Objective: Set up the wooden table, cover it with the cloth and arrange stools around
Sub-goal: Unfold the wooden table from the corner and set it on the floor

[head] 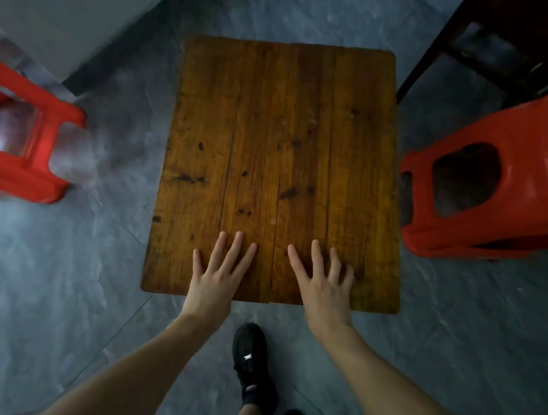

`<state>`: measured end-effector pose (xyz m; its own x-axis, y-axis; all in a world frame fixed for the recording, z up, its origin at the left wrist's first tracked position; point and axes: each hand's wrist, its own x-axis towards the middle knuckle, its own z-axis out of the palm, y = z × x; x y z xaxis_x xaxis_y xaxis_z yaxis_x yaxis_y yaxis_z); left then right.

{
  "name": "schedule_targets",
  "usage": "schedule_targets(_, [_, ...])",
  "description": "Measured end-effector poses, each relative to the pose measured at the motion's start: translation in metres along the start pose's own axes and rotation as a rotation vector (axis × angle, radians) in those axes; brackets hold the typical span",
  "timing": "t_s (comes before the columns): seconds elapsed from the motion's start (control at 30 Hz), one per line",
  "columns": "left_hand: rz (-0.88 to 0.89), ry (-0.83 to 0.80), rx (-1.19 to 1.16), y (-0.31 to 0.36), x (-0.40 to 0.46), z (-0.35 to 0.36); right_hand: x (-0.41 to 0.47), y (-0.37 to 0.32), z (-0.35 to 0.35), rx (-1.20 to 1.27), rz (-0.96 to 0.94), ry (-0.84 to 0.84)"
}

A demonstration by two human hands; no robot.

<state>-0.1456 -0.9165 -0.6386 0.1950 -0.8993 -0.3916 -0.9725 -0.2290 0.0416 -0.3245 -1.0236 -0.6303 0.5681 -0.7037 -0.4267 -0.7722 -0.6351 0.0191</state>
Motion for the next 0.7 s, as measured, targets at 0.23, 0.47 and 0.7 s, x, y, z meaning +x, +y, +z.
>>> schedule_targets(0.23, [0.041, 0.056, -0.032, 0.011, -0.084, 0.039, -0.081, -0.005, 0.046, 0.027, -0.078, 0.092])
schedule_targets(0.47, [0.077, 0.185, -0.135, 0.031, -0.147, 0.086, -0.142, 0.002, 0.092, 0.052, -0.125, 0.195])
schedule_targets(0.7, [0.110, 0.310, -0.120, 0.025, -0.144, 0.107, -0.139, -0.008, 0.087, 0.094, -0.079, 0.115])
